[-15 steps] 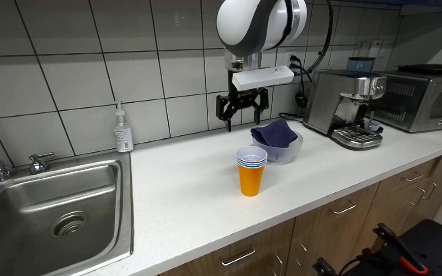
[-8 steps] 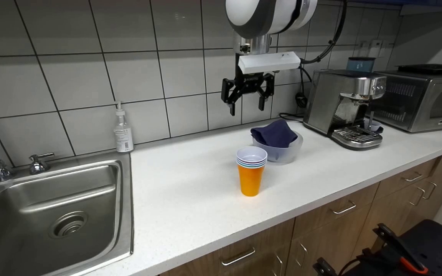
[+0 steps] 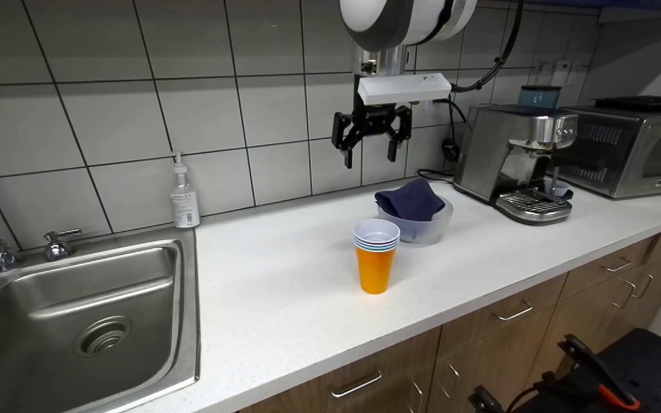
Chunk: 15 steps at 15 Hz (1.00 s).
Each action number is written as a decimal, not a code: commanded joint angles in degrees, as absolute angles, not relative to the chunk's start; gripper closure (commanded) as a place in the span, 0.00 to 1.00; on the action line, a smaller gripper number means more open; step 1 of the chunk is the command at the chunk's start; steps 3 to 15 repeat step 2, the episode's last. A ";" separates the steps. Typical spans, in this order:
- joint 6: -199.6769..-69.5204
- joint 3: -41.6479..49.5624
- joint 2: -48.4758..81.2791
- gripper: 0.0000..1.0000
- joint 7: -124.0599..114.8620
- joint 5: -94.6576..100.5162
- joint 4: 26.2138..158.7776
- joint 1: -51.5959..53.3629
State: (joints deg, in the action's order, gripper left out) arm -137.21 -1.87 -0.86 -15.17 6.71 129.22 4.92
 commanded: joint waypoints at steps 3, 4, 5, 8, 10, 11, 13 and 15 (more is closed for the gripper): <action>-137.11 -2.49 -0.87 0.00 -15.09 6.65 129.16 4.28; -137.11 -2.49 -0.87 0.00 -15.09 6.65 129.16 4.28; -137.11 -2.49 -0.87 0.00 -15.09 6.65 129.16 4.28; -137.11 -2.49 -0.87 0.00 -15.09 6.65 129.16 4.28; -137.11 -2.49 -0.87 0.00 -15.09 6.65 129.16 4.28; -137.11 -2.49 -0.87 0.00 -15.09 6.65 129.16 4.28; -137.11 -2.49 -0.87 0.00 -15.09 6.65 129.16 4.28; -137.11 -2.49 -0.87 0.00 -15.09 6.65 129.16 4.28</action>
